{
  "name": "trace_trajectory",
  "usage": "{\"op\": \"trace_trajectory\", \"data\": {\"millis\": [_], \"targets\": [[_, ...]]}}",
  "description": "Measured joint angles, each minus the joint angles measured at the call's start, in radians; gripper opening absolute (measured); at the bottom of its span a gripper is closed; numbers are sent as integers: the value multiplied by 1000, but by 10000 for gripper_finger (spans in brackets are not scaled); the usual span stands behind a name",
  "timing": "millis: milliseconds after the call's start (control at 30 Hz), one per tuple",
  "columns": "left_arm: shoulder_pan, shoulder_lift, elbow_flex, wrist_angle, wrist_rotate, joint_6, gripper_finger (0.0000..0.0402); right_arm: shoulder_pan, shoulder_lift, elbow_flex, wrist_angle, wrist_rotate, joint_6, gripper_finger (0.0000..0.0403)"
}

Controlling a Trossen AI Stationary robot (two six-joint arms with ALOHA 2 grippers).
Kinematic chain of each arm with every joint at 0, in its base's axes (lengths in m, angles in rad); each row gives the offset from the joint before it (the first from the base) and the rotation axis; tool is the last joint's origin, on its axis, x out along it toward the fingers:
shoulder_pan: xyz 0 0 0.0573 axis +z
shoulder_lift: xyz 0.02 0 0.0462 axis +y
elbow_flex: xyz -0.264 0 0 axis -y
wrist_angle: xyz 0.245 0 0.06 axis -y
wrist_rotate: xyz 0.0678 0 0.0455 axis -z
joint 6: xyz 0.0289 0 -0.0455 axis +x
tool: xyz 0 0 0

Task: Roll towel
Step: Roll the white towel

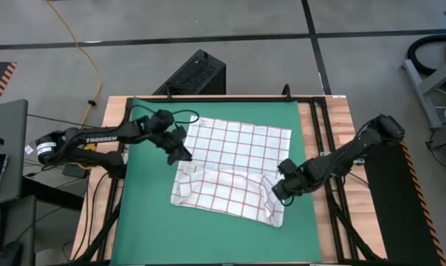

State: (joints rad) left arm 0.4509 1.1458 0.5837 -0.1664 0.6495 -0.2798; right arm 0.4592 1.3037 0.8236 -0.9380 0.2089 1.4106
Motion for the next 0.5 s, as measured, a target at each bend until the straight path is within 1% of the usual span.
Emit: {"op": "trace_trajectory", "data": {"millis": [67,167,233,367,500], "targets": [[4,0,0,-55,-19,86,119,-7,1,0,-2,0,-33,198],[-4,10,0,-152,-149,210,119,-21,1,0,0,0,-55,198],[-10,25,-1,-170,-203,249,119,-25,1,0,0,1,-57,198],[-29,67,0,-153,-230,315,119,-24,1,0,1,0,-57,198],[-59,126,0,-157,-288,413,119,-23,2,0,2,0,-45,198]]}}
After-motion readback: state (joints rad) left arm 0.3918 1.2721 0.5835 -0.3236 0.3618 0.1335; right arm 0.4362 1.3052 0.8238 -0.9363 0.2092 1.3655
